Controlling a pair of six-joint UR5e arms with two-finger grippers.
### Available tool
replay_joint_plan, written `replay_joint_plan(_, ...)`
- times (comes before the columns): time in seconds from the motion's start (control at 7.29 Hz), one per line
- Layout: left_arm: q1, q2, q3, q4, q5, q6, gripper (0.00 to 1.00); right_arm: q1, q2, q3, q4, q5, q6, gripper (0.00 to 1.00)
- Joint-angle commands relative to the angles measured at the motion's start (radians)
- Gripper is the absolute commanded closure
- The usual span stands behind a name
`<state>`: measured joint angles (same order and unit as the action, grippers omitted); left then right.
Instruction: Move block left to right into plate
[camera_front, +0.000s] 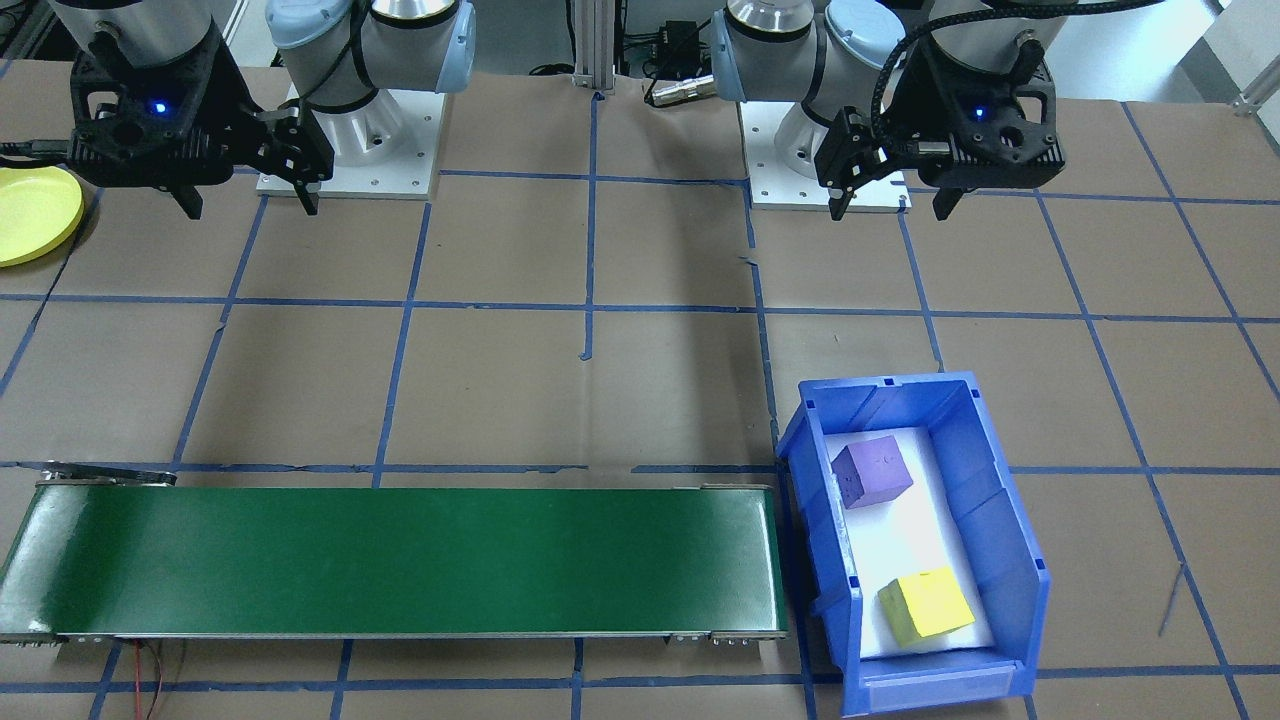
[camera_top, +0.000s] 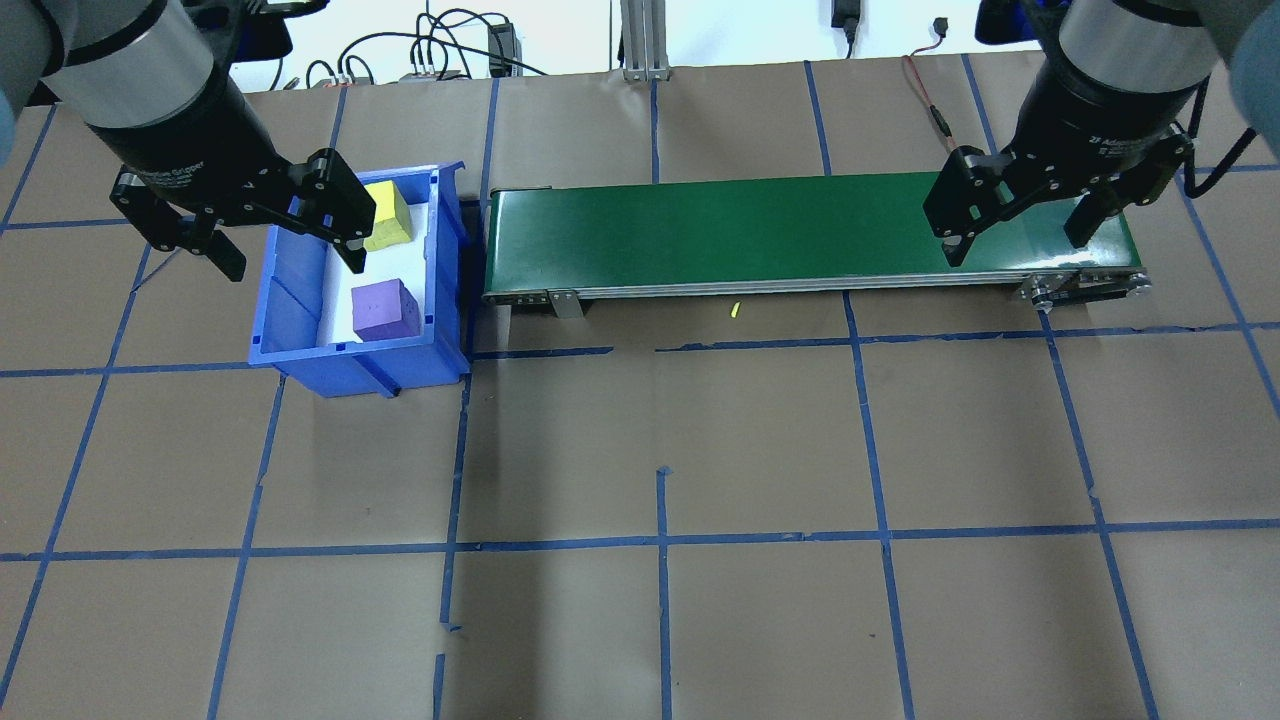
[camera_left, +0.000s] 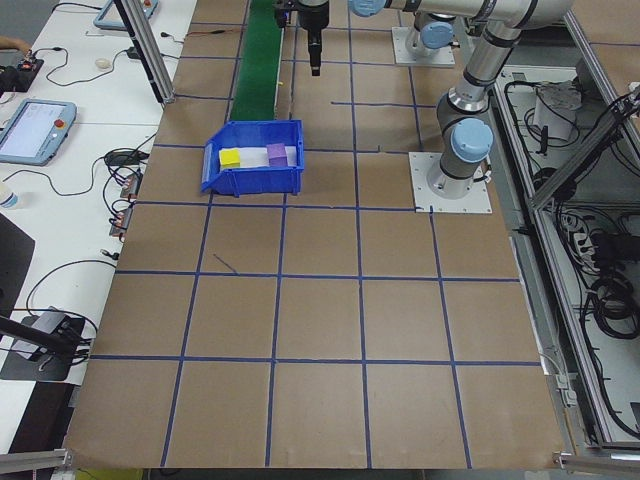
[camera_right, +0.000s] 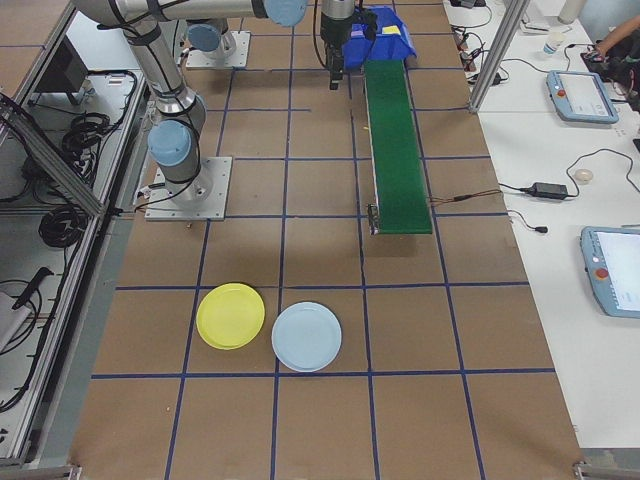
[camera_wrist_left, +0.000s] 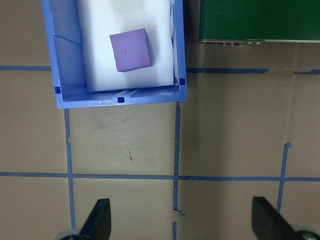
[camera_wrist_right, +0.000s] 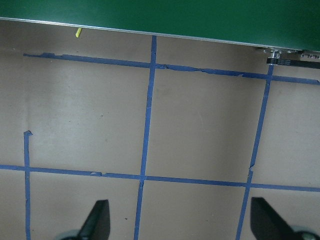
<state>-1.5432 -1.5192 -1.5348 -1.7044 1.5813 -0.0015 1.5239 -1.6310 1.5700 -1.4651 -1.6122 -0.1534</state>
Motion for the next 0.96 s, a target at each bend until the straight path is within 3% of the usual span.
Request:
replay_joint_plan(0.0,0.0,-0.01,0.004,0.008,-0.003,0.0,0.0,-0.001,0.0,0.001,0.002,-0.002,-0.001,0.0)
replay_joint_plan(0.41,0.015,-0.016,0.008,0.017,-0.004,0.014,0.0,-0.002,0.0,0.002,0.002,-0.003,-0.005,0.0)
replay_joint_plan(0.55,0.021,-0.053,-0.001,0.044,-0.003,0.023,0.0,-0.002,0.002,0.001,0.0,0.001,-0.005,0.0)
replay_joint_plan(0.82,0.093,-0.229,0.016,0.193,-0.017,0.028,0.0,-0.007,0.0,-0.005,0.011,0.0,-0.005,0.0)
